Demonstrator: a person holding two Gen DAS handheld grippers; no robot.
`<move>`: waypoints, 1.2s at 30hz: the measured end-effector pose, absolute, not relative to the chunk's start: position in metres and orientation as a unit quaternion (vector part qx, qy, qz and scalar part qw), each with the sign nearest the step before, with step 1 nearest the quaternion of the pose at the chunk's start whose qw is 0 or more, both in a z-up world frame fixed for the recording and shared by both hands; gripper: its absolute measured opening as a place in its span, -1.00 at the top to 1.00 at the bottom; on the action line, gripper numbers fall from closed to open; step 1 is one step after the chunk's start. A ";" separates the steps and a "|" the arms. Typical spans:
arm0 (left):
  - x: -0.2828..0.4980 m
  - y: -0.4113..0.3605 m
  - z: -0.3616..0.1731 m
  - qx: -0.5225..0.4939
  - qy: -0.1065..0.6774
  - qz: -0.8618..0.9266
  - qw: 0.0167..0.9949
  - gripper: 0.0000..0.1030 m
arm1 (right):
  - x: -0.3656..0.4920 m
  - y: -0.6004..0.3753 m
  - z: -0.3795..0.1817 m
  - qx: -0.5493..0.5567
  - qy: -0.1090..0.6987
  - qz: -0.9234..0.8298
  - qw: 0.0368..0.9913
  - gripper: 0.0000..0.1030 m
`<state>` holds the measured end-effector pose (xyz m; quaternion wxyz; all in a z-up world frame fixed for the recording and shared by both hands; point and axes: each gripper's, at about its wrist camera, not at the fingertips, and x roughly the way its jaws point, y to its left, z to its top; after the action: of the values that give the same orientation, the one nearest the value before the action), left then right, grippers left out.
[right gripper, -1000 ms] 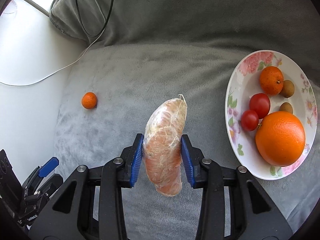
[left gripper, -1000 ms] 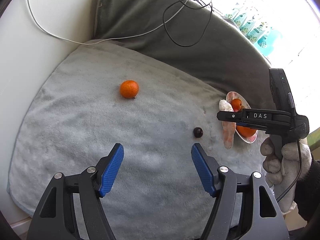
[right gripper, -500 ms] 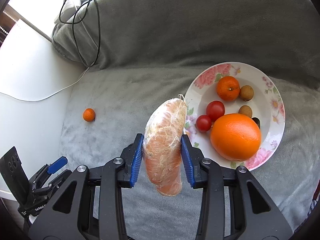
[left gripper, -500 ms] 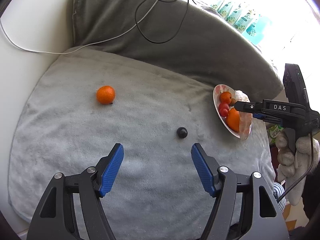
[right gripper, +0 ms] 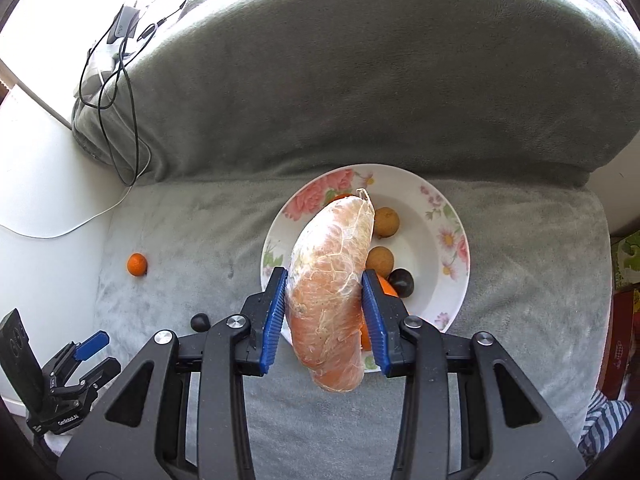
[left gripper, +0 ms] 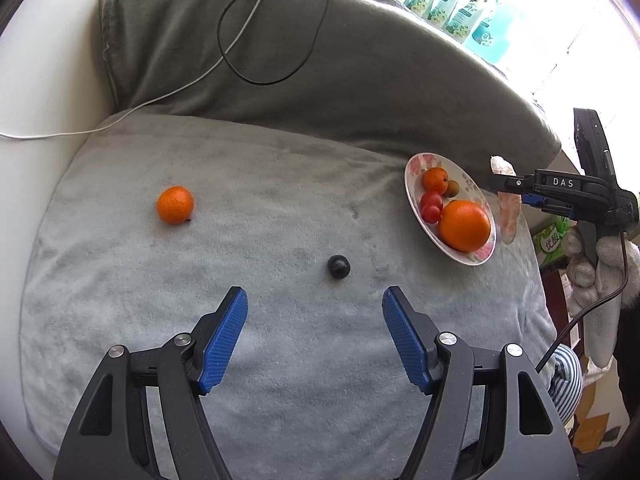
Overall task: Organize fruits
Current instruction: 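Lift and carry the pomelo segment with the right tool over the bowl, then lower the segment into the bowl and open the right tool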
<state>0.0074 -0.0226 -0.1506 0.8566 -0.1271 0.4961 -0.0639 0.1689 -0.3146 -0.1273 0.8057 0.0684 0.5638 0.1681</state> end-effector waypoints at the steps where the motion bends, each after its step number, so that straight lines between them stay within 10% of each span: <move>1: 0.009 -0.024 -0.150 -0.126 0.497 -0.065 0.856 -0.36 | 0.172 -0.318 -0.127 0.063 0.563 0.166 0.807 0.25; 36: 0.020 -0.045 -0.138 -0.096 0.492 -0.083 0.861 -0.36 | 0.208 -0.323 -0.163 0.014 0.584 0.149 0.798 0.23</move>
<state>0.0201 -0.0445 -0.1381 0.8611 -0.0958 0.4923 -0.0835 0.2075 -0.3228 -0.1630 0.7979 0.0139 0.5840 0.1486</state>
